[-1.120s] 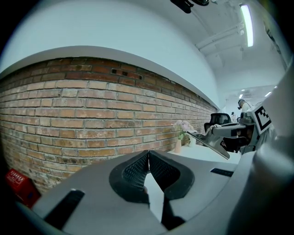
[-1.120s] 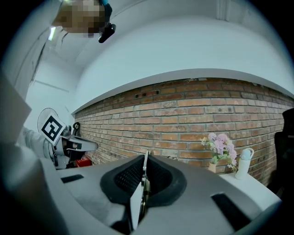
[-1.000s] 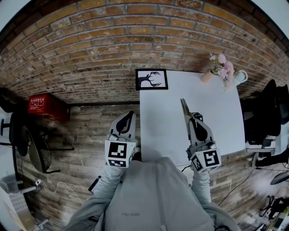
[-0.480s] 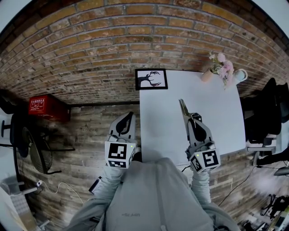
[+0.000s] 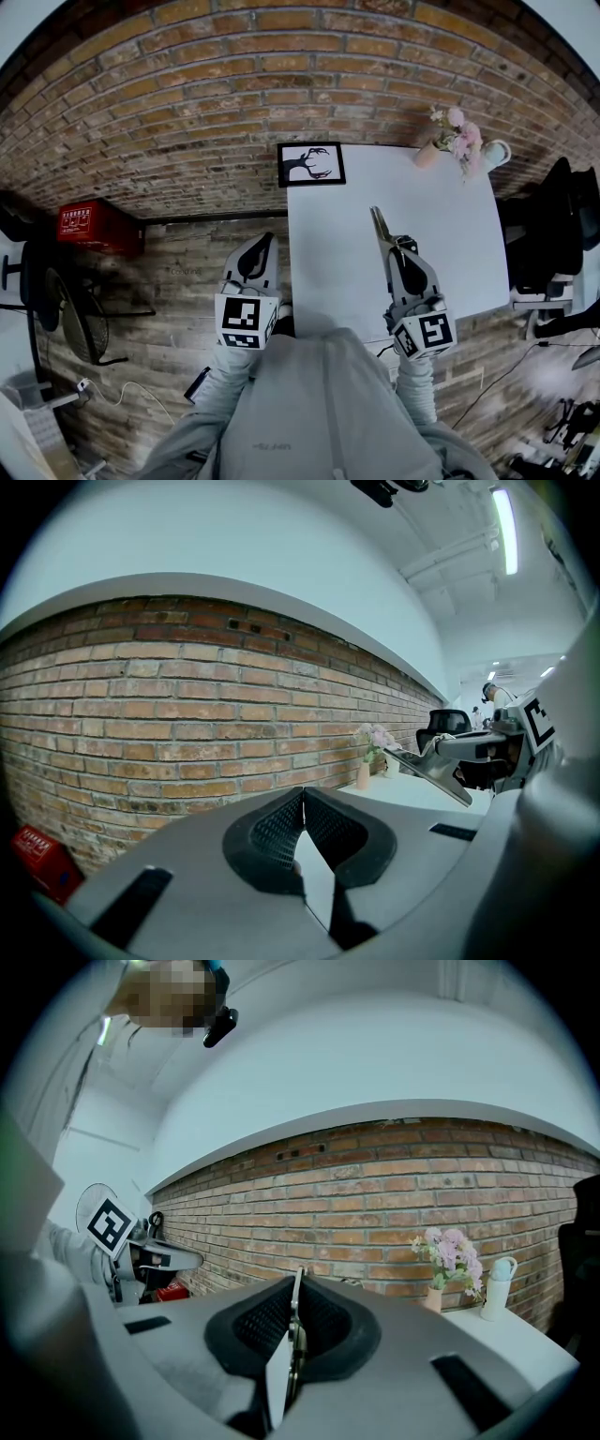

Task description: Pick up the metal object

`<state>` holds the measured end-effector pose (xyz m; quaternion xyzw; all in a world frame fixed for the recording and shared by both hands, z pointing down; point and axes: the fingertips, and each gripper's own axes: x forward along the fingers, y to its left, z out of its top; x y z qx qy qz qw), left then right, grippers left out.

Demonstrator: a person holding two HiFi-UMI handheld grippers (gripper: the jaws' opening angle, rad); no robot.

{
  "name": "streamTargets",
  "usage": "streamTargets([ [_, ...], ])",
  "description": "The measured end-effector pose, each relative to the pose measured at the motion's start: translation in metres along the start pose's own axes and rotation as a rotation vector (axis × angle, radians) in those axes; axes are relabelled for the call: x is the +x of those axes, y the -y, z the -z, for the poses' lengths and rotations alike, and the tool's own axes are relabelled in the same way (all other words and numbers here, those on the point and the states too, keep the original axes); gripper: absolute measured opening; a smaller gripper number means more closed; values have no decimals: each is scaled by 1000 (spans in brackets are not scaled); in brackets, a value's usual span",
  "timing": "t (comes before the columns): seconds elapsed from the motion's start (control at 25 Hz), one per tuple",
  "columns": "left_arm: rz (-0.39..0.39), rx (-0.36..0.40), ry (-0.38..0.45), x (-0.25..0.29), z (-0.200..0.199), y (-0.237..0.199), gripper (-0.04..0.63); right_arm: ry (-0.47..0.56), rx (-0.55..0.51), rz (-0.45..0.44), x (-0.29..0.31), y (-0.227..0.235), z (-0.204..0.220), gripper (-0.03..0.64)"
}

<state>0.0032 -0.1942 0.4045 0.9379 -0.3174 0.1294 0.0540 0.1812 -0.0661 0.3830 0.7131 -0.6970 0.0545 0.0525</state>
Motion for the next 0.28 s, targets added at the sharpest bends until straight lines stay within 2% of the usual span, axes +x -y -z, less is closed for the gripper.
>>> streamTargets([
  [0.28, 14, -28, 9, 1, -2, -8, 28, 0, -6, -1, 1, -3, -2, 29],
])
